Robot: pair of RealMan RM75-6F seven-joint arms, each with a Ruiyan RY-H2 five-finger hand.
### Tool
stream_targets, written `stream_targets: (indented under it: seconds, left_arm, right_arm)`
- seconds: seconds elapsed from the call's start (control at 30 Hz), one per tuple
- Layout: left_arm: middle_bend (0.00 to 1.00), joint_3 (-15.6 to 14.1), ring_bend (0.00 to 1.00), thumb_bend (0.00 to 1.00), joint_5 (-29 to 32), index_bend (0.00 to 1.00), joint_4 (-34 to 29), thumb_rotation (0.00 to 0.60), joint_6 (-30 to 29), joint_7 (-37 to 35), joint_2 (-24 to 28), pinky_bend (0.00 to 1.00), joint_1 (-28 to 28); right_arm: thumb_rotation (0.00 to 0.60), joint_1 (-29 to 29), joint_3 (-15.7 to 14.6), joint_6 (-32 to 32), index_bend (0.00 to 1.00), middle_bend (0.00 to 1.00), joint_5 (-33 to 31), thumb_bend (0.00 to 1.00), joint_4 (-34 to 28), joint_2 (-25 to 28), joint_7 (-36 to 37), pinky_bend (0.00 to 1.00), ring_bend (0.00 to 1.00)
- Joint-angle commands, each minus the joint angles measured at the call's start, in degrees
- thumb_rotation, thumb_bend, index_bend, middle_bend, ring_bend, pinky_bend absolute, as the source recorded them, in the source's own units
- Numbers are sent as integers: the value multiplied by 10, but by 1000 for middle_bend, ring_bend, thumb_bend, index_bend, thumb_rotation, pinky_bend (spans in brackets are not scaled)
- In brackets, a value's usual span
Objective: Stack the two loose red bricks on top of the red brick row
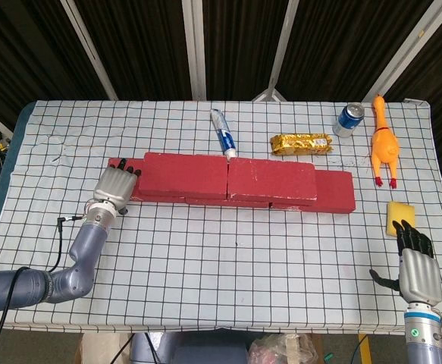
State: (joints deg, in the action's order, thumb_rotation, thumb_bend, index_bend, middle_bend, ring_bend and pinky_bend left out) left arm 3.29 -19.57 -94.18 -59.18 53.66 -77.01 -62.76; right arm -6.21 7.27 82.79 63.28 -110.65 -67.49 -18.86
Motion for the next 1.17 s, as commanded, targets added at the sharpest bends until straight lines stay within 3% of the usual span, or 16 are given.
stream_targets:
  seconds: [0.03, 0.23, 0.33, 0.43, 0.47, 0.5, 0.6, 0.73, 0.97, 1.17]
  left_arm:
    - [221, -3, 70, 0, 5, 259, -13, 600, -2, 3, 12, 257, 1]
    - [209, -4, 70, 0, 52, 244, -84, 600, -23, 8, 86, 264, 8]
    - [198, 11, 70, 0, 35, 215, -132, 600, -43, -38, 132, 266, 30]
    - [185, 13, 70, 0, -86, 194, -192, 600, -80, -146, 173, 266, 99]
    - [180, -8, 70, 0, -158, 193, -222, 600, -118, -212, 182, 266, 159]
    - [174, -48, 70, 0, -247, 192, -232, 600, -164, -256, 180, 266, 220]
    - [157, -111, 69, 0, -401, 189, -179, 600, -230, -323, 149, 263, 305]
    - [113, -142, 67, 0, -489, 173, -108, 600, -284, -378, 109, 255, 374]
    - [86, -152, 52, 0, -563, 175, -21, 600, -367, -406, 52, 205, 462]
    - [79, -139, 19, 0, -566, 191, -25, 600, -370, -371, 47, 167, 485]
  right_arm:
    - [600, 0, 0, 0, 6, 0, -1, 189, 0, 0, 0, 0, 0]
    - [600, 0, -1, 1, 6, 0, 0, 189, -1, 0, -2, 0, 0]
    - [600, 0, -2, 0, 7, 0, 2, 190, -2, -1, -4, 0, 0]
    - [600, -1, -5, 0, 7, 0, 8, 189, -2, -1, -6, 0, 0]
    - [600, -1, -7, 1, 6, 0, 15, 189, -1, -2, -10, 0, 0]
    - [600, -2, -9, 6, 6, 0, 25, 190, 3, -4, -16, 0, 0]
    - [600, -2, -14, 15, 6, 0, 43, 190, 13, -12, -27, 0, 0]
    - [600, -2, -20, 24, 7, 0, 63, 190, 22, -21, -41, 0, 0]
    - [600, -2, -28, 31, 15, 0, 93, 189, 35, -28, -53, 0, 0]
    - [600, 0, -29, 32, 19, 0, 101, 189, 38, -27, -51, 0, 0]
